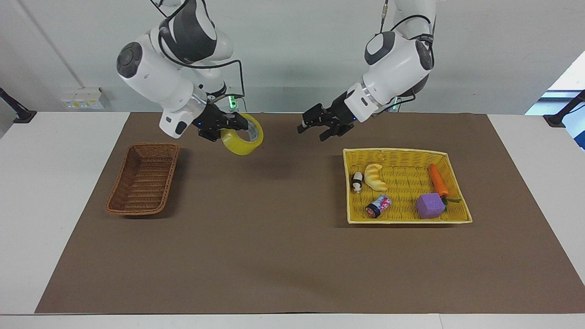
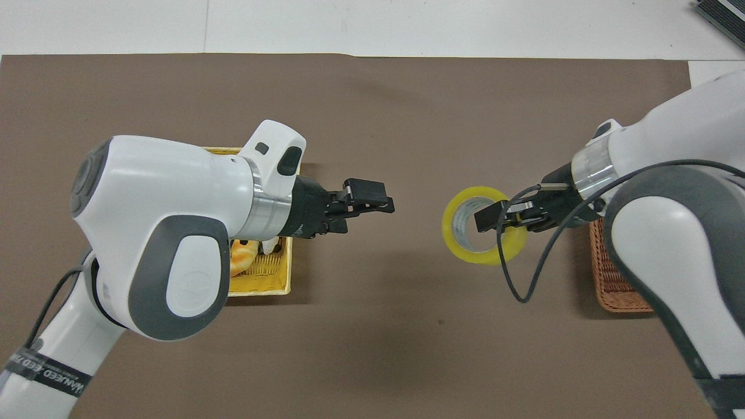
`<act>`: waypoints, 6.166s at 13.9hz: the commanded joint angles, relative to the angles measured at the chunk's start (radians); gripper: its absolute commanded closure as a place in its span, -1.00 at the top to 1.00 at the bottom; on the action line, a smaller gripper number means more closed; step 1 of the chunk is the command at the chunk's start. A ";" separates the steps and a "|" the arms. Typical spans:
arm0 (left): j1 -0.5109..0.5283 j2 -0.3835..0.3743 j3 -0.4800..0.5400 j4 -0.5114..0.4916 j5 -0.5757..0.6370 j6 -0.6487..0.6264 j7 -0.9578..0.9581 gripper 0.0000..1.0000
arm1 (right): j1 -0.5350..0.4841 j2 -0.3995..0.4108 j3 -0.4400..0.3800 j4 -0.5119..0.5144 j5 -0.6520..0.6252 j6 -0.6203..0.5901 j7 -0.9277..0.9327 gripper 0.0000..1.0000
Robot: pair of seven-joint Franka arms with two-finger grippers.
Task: Move tape to another basket
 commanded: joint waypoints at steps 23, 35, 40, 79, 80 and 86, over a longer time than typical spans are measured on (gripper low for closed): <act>0.447 -0.034 0.014 0.338 0.752 -0.618 0.447 1.00 | -0.464 0.197 0.004 -0.150 -0.160 0.222 -0.459 -0.79; 0.465 -0.036 0.014 0.335 0.743 -0.623 0.446 1.00 | -0.466 0.197 0.004 -0.158 -0.179 0.235 -0.469 1.00; 0.465 -0.036 0.014 0.335 0.743 -0.623 0.446 1.00 | -0.430 0.192 0.004 -0.096 -0.189 0.232 -0.453 1.00; 0.465 -0.037 0.014 0.335 0.743 -0.624 0.446 1.00 | -0.081 -0.193 -0.042 0.154 -0.410 -0.171 0.308 1.00; 0.465 -0.037 0.014 0.335 0.743 -0.624 0.446 1.00 | -0.084 -0.194 -0.042 0.149 -0.409 -0.173 0.296 1.00; 0.465 -0.037 0.014 0.335 0.743 -0.624 0.446 1.00 | -0.082 -0.194 -0.041 0.151 -0.412 -0.176 0.291 1.00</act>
